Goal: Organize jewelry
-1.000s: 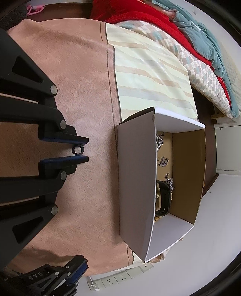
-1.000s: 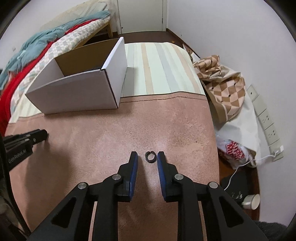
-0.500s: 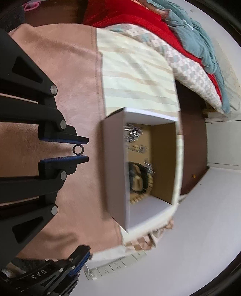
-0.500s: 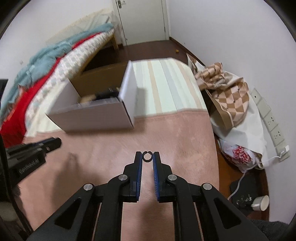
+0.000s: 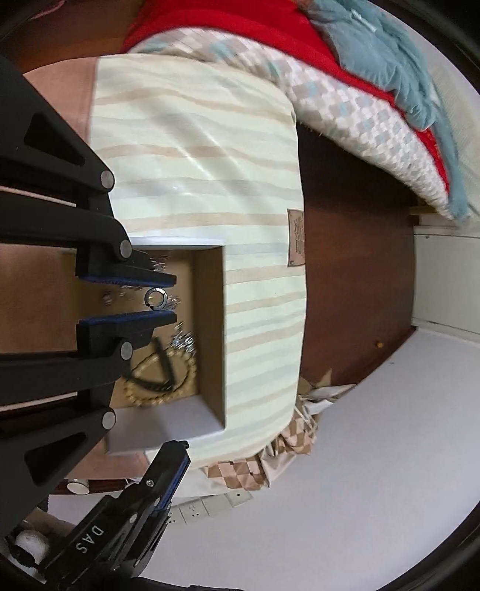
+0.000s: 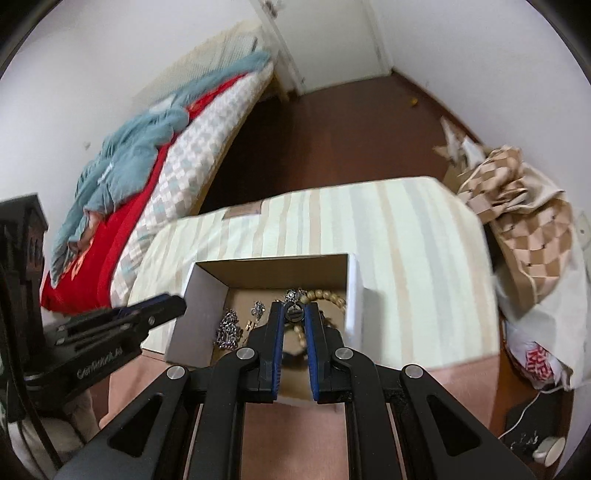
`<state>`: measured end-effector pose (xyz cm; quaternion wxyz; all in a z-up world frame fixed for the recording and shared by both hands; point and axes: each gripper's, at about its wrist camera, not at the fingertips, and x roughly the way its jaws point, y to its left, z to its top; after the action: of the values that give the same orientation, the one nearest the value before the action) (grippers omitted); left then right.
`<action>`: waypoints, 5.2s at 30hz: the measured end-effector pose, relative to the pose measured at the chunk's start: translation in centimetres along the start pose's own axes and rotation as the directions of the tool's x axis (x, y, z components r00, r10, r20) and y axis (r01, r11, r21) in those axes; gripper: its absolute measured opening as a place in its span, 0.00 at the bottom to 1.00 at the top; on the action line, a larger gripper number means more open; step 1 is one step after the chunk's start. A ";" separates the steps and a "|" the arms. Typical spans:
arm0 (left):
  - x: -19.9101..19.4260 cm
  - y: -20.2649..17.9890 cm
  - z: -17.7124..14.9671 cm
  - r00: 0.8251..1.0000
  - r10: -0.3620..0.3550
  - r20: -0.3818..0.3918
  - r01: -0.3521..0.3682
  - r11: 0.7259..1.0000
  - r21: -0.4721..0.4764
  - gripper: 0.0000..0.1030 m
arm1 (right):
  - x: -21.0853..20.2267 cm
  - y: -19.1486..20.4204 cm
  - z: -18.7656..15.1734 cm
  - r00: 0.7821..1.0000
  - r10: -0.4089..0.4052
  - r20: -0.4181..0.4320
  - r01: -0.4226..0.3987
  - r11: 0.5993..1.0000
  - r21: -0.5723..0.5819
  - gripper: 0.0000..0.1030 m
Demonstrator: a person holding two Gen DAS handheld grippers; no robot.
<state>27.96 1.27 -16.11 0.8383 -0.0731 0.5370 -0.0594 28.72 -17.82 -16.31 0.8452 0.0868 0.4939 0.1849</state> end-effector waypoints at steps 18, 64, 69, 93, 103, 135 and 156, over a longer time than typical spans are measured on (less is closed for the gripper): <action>-1.4 1.5 3.2 0.998 0.055 0.027 -0.054 0.998 -0.034 0.55 | 1.6 -1.2 3.7 0.995 0.021 -0.095 -0.017 0.999 0.037 0.43; -28.9 -3.9 -14.0 0.930 0.214 0.299 -0.199 0.977 -0.080 0.98 | -30.7 11.0 -9.5 0.896 -0.355 0.267 0.390 0.916 -0.090 1.00; -31.4 -4.4 -14.7 0.926 0.210 0.313 -0.192 0.977 -0.087 0.98 | -34.2 12.8 -9.9 0.892 -0.333 0.306 0.378 0.920 -0.100 1.00; -31.2 -4.3 -13.5 0.924 0.226 0.307 -0.203 0.973 -0.106 0.98 | -33.3 12.8 -8.3 0.899 -0.351 0.261 0.387 0.917 -0.100 1.00; -27.0 -4.0 -10.3 0.927 0.273 0.258 -0.254 0.962 -0.104 0.98 | -27.9 10.8 -5.4 0.898 -0.396 0.193 0.418 0.904 -0.091 1.00; -22.3 -3.9 -7.0 0.945 0.271 0.182 -0.260 0.962 -0.085 0.98 | -21.8 8.9 -2.1 0.903 -0.420 0.092 0.428 0.898 -0.101 1.00; -22.7 -3.9 -7.4 0.943 0.278 0.181 -0.265 0.960 -0.092 0.99 | -22.9 8.8 -2.3 0.905 -0.412 0.104 0.422 0.901 -0.104 1.00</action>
<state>11.70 1.03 1.79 0.8836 -0.0317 0.4600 0.0819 14.57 -18.96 3.79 0.8880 -0.0662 0.4543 0.0264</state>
